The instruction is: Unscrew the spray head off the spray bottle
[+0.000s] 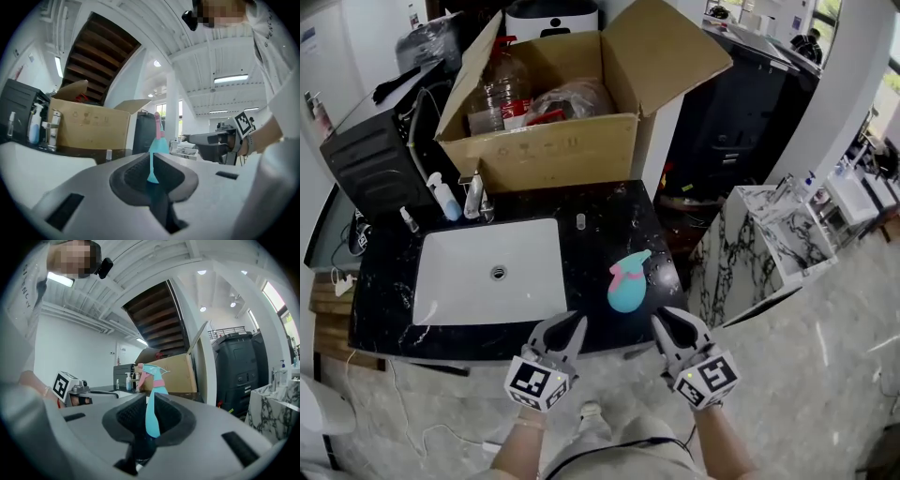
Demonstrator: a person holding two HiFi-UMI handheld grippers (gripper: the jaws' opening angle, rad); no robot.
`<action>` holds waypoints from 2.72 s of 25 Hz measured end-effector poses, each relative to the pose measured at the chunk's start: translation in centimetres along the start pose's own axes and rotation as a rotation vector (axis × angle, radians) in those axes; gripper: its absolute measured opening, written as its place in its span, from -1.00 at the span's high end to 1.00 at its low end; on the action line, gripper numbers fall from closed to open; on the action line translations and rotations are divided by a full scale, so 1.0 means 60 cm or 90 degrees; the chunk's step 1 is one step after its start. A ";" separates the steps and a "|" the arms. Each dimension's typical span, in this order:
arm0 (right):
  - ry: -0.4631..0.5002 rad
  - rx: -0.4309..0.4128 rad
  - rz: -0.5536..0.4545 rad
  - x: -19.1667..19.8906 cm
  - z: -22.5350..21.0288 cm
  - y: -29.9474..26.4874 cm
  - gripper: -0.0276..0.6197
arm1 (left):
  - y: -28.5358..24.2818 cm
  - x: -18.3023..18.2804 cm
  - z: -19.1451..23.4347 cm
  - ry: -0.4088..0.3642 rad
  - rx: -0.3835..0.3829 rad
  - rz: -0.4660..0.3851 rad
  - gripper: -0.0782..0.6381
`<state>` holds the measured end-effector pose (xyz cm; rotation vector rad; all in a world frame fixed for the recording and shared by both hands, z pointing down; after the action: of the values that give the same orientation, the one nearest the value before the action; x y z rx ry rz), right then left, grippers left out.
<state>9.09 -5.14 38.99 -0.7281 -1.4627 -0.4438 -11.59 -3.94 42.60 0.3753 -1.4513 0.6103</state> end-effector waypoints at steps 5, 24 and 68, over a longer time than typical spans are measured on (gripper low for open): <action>0.012 0.004 0.012 -0.007 -0.011 -0.012 0.72 | -0.071 0.000 -0.026 -0.016 0.112 0.007 0.22; -0.012 -0.052 0.034 -0.009 -0.085 -0.059 0.71 | -0.222 0.007 -0.030 -0.120 0.186 0.113 -0.30; -0.030 -0.047 0.187 -0.081 -0.018 -0.135 0.01 | -0.243 0.011 -0.047 -0.128 0.056 0.172 -0.26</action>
<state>3.99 -12.41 35.65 -1.0006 -1.3614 -0.2566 -0.67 -13.75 44.78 0.3179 -1.6865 0.8766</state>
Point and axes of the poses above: the fingertips, and each gripper's own axes: y backward along the fingers, z to its left, x out of its underside, the point moved 6 cm from there along y, backward along the fingers, and after that the axes turned 5 degrees about z, right-handed, at the moved point
